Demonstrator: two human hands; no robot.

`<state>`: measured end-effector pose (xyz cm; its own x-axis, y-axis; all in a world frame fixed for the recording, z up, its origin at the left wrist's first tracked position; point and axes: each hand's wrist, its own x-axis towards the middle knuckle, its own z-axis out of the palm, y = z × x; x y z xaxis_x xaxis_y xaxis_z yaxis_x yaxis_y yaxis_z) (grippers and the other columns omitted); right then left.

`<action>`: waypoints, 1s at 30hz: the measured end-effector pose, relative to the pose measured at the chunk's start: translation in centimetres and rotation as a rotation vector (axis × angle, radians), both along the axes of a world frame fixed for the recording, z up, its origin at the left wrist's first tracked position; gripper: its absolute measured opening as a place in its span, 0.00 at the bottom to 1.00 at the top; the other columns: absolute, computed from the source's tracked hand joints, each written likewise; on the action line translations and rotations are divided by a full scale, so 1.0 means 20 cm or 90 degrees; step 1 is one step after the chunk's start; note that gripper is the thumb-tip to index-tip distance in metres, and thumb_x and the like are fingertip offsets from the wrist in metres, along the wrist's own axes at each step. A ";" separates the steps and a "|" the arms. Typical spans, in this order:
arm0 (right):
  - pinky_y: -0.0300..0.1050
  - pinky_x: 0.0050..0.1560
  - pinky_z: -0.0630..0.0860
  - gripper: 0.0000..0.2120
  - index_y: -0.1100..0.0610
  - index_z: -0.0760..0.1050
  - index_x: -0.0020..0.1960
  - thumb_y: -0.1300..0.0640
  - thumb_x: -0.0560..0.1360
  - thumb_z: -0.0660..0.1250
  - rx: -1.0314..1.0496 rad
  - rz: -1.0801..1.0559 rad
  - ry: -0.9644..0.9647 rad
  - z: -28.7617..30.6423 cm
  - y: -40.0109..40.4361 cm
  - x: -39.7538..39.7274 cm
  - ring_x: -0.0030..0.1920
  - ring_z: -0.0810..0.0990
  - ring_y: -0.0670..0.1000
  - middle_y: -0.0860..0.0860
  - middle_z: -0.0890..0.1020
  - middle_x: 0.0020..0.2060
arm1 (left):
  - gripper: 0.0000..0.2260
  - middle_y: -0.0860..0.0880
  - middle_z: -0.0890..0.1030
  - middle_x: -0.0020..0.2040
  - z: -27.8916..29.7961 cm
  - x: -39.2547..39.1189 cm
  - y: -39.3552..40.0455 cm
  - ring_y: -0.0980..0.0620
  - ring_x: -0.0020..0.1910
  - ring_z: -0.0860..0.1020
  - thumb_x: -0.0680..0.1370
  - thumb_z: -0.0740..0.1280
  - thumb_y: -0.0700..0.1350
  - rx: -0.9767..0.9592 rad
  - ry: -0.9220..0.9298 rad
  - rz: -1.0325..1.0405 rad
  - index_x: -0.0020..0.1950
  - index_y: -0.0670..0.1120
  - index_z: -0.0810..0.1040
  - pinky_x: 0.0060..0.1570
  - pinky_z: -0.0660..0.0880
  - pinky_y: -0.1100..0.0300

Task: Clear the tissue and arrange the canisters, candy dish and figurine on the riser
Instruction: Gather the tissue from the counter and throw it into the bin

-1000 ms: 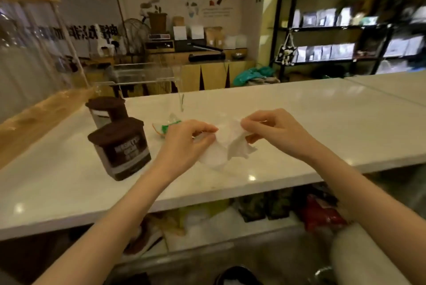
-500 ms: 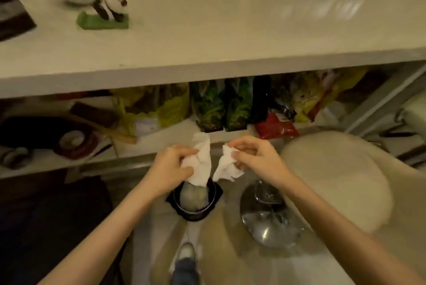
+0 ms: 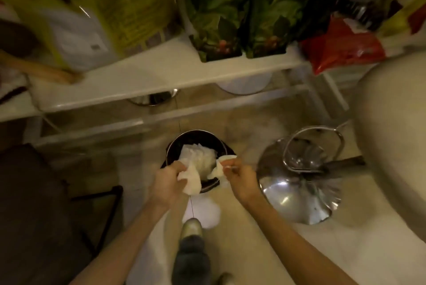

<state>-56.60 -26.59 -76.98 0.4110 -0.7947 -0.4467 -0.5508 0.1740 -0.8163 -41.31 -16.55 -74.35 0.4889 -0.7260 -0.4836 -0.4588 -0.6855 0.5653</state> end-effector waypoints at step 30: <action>0.47 0.59 0.71 0.16 0.62 0.71 0.62 0.59 0.75 0.60 -0.052 0.252 0.146 0.50 -0.11 0.08 0.59 0.76 0.58 0.59 0.77 0.61 | 0.17 0.40 0.79 0.57 0.44 -0.05 -0.02 0.43 0.55 0.78 0.74 0.64 0.43 0.038 -0.031 -0.065 0.62 0.43 0.72 0.54 0.75 0.54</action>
